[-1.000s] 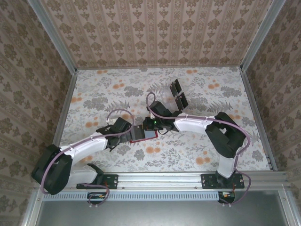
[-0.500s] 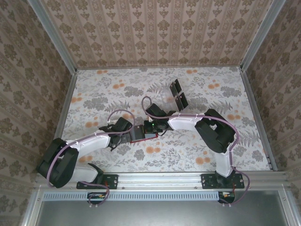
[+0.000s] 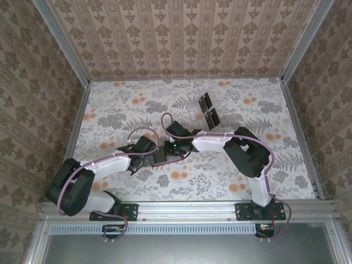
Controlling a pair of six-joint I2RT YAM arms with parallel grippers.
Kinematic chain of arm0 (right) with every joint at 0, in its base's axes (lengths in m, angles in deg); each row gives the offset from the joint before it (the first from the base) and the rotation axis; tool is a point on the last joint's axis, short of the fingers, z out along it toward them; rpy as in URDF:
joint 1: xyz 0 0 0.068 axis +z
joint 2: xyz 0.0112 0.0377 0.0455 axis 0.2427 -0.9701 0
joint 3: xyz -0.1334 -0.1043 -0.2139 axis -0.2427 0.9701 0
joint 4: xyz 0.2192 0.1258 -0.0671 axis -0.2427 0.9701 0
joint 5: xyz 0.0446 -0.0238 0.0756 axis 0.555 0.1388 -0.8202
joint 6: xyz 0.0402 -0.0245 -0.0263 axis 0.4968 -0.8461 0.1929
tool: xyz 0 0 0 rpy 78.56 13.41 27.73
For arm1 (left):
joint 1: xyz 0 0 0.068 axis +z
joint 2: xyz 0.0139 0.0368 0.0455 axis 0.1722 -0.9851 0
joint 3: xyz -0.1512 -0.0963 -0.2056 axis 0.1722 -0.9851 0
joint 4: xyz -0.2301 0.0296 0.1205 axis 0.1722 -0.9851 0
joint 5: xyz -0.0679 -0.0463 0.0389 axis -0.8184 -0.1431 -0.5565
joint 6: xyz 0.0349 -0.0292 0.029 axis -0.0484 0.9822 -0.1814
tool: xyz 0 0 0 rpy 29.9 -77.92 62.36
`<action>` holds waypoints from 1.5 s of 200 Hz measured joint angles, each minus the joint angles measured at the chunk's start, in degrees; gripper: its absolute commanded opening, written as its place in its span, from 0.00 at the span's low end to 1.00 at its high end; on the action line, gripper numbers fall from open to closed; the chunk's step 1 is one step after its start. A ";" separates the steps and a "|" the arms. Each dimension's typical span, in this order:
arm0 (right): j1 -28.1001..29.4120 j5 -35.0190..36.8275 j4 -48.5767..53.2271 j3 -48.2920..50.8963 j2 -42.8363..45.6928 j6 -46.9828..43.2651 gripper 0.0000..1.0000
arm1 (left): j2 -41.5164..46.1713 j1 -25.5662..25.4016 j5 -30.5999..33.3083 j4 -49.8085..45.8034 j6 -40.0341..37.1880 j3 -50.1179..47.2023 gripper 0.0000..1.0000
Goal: Put the credit cards into the card holder
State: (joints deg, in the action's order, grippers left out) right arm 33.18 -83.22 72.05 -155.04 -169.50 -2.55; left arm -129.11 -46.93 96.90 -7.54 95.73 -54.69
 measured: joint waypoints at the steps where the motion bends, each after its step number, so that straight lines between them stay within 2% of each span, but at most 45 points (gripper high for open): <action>1: 0.02 0.00 0.00 0.00 0.00 0.00 0.01 | 0.00 0.00 0.00 0.00 0.00 0.00 1.00; 72: 0.17 -1.55 -0.46 -0.11 -0.13 1.68 0.03 | 0.33 0.00 -0.04 -0.04 0.00 0.00 1.00; 110: 0.13 -2.40 -0.48 0.42 0.87 1.90 0.16 | 1.60 0.37 0.00 -1.42 0.00 -0.02 1.00; 195: -3.19 -0.37 0.17 4.48 11.54 0.24 0.44 | 7.65 1.90 0.00 -4.28 -0.42 -0.02 1.00; 243: -5.95 5.03 2.99 9.79 15.76 -1.79 0.47 | 14.64 2.34 -1.57 -3.17 -2.12 -0.44 1.00; 269: -7.30 6.60 3.06 11.63 16.44 -2.43 0.47 | 18.56 2.62 -4.98 0.94 -3.10 -2.58 1.00; 300: -8.00 6.80 2.91 12.17 16.31 -2.84 0.46 | 19.06 2.62 -9.20 5.81 -3.65 -4.61 1.00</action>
State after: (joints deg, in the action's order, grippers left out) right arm 25.18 -76.42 74.96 -142.86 -153.19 -5.39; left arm -110.05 -44.31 87.70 -1.72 92.08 -59.30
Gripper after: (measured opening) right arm 0.466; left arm 0.997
